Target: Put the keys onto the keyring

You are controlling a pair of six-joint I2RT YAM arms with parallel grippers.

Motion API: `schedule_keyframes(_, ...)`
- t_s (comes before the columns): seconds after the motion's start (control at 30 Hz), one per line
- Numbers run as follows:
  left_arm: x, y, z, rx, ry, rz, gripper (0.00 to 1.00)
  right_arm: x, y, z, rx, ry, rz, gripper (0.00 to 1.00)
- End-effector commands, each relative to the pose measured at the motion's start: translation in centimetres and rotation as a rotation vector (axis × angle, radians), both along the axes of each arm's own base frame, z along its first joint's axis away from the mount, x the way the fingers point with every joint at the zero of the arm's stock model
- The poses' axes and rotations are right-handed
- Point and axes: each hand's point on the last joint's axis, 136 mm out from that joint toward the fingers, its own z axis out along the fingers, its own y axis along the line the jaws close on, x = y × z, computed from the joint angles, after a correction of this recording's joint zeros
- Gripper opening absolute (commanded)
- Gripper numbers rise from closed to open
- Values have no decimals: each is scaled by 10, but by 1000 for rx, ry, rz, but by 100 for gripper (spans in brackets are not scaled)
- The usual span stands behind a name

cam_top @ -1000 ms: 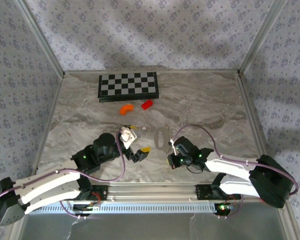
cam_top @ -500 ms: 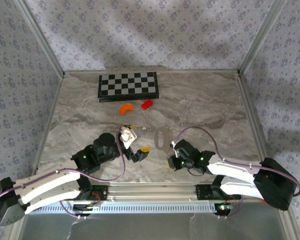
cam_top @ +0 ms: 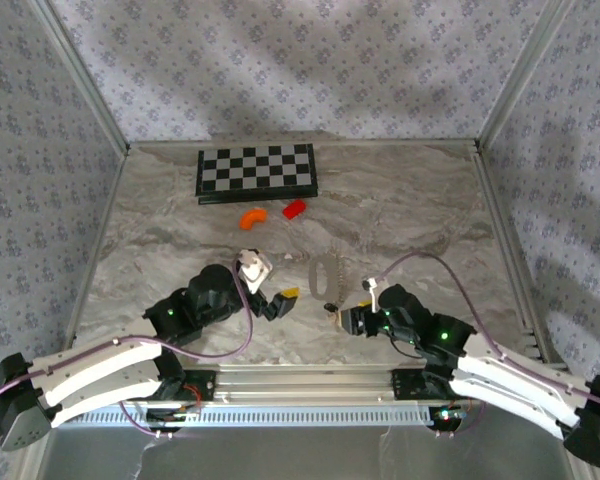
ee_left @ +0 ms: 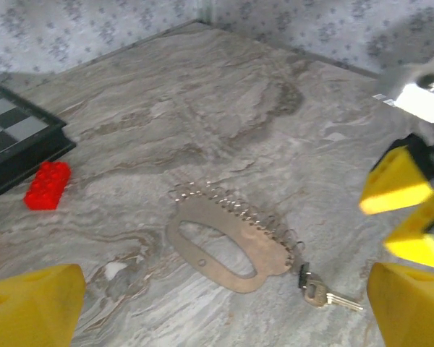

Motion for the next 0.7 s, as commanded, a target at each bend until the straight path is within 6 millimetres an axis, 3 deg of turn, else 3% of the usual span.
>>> schedule_keyframes(0.0, 16, 10, 20, -42, 5, 112, 100, 3, -17, 15, -32, -43, -43, 82)
schedule_keyframes(0.07, 23, 17, 20, -46, 13, 171, 99, 5, -20, 24, -29, -73, -50, 98)
schedule_keyframes(0.1, 29, 24, 17, -47, 21, 225, 100, 6, -22, 28, -31, -88, -50, 100)
schedule_keyframes(0.3, 62, 73, -5, 20, 94, 551, 100, 27, -37, 50, -90, -187, -109, 99)
schedule_keyframes(0.47, 82, 109, -25, 72, 108, 750, 100, 58, -81, 70, -168, -280, -321, 100)
schedule_keyframes(0.67, 94, 135, -37, 182, 24, 832, 100, 84, -125, 88, -233, -375, -499, 100)
